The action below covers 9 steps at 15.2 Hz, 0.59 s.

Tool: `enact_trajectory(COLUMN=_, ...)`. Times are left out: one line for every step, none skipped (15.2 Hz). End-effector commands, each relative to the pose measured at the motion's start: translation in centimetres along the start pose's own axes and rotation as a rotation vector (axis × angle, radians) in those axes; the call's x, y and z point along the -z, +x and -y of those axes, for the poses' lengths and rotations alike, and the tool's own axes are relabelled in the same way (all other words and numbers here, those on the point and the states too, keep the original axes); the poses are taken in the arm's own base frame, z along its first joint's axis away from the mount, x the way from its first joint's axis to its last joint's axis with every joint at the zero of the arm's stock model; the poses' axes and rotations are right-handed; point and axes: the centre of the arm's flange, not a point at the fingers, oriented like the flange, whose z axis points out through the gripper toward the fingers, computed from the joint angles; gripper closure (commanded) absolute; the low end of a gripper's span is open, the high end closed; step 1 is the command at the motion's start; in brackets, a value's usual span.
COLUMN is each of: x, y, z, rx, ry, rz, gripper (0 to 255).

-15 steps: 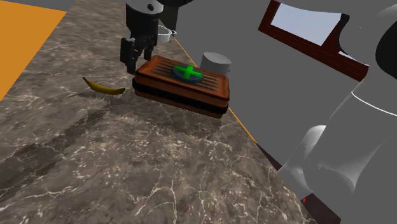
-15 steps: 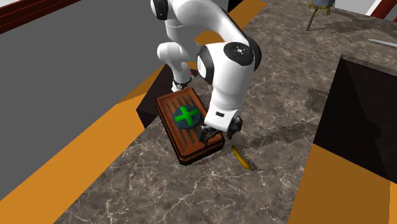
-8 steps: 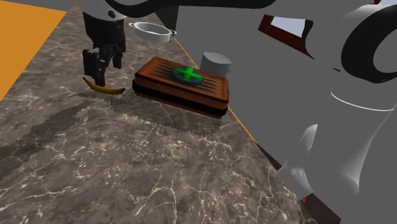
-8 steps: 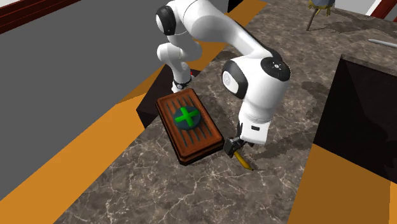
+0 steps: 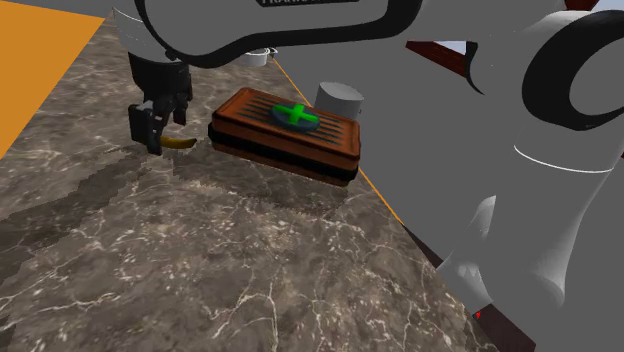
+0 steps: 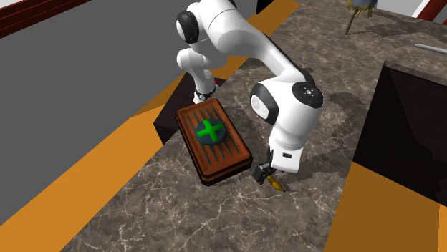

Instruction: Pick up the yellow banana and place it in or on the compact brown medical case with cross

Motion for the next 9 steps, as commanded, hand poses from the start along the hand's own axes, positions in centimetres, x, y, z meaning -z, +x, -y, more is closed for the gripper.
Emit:
enact_trajectory(x=-0.27, y=0.01, z=0.13, rx=0.0, ry=0.0, rz=-0.001, gripper=0)
enact_trajectory(x=-0.27, y=0.01, z=0.13, rx=0.0, ry=0.0, rz=-0.001, gripper=0)
enact_trajectory(x=-0.27, y=0.01, z=0.13, rx=0.0, ry=0.0, rz=-0.001, gripper=0)
enact_trajectory(x=-0.27, y=0.01, z=0.13, rx=0.0, ry=0.0, rz=-0.001, gripper=0)
enact_trajectory(x=-0.27, y=0.01, z=0.13, rx=0.0, ry=0.0, rz=-0.001, gripper=0)
enact_trajectory(x=-0.27, y=0.01, z=0.13, rx=0.0, ry=0.0, rz=-0.001, gripper=0)
enact_trajectory(x=-0.27, y=0.01, z=0.13, rx=0.0, ry=0.0, rz=-0.001, gripper=0)
enact_trajectory(x=-0.27, y=0.01, z=0.13, rx=0.0, ry=0.0, rz=-0.001, gripper=255)
enact_trajectory(x=-0.27, y=0.01, z=0.13, rx=0.0, ry=0.0, rz=-0.001, gripper=255)
